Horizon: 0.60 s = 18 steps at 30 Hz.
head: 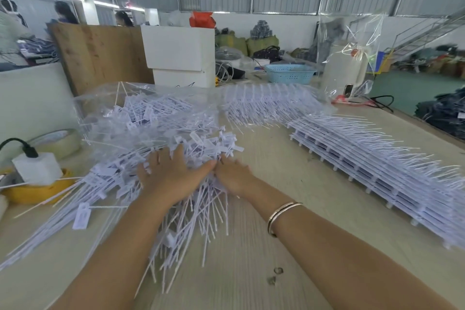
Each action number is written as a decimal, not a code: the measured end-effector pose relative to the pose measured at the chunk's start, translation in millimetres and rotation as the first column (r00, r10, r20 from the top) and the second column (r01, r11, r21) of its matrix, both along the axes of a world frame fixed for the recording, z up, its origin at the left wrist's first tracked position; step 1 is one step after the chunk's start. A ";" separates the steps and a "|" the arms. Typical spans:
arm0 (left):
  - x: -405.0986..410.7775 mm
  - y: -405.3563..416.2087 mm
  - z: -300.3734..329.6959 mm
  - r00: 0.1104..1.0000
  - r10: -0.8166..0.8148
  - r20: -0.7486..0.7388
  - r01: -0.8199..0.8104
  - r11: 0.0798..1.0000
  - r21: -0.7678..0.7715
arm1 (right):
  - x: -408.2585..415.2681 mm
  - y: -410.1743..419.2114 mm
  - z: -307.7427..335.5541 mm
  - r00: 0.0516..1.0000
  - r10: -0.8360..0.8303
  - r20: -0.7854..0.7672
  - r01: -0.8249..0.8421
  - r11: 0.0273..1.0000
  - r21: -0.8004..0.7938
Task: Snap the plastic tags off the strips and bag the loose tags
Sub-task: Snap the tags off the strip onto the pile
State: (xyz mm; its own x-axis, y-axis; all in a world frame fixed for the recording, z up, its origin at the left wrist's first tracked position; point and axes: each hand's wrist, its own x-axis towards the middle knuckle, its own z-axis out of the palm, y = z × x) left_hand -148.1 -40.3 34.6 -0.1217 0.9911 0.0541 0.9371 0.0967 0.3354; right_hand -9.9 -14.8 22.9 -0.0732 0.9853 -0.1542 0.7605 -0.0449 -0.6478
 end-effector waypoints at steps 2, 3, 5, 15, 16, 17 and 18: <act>8.8 -4.8 2.1 0.996 -0.067 -0.054 0.071 0.994 0.084 | 13.4 1.6 8.9 0.991 -0.054 -0.120 0.062 0.996 0.067; 13.4 -6.0 3.0 0.991 -0.103 -0.085 0.112 0.987 0.115 | 22.6 2.3 12.6 0.983 -0.084 -0.162 0.100 0.990 0.098; 22.5 -7.3 2.9 0.968 -0.190 -0.162 0.213 0.967 0.139 | 39.0 3.2 17.1 0.974 -0.122 -0.189 0.152 0.976 0.154; 36.7 -8.1 -10.1 0.789 -0.405 -0.463 0.471 0.882 0.031 | 85.6 -7.7 2.5 0.988 -0.090 -0.125 0.111 0.979 0.172; 32.2 -7.1 -10.4 0.783 -0.407 -0.470 0.472 0.882 0.022 | 90.8 -10.0 2.2 0.991 -0.090 -0.102 0.107 0.979 0.173; 28.1 -6.4 -11.0 0.776 -0.411 -0.479 0.472 0.881 0.010 | 96.1 -12.3 2.0 0.992 -0.092 -0.082 0.105 0.979 0.176; 24.3 -6.0 -11.5 0.766 -0.413 -0.492 0.474 0.881 -0.002 | 100.9 -13.8 1.6 0.993 -0.094 -0.070 0.105 0.979 0.175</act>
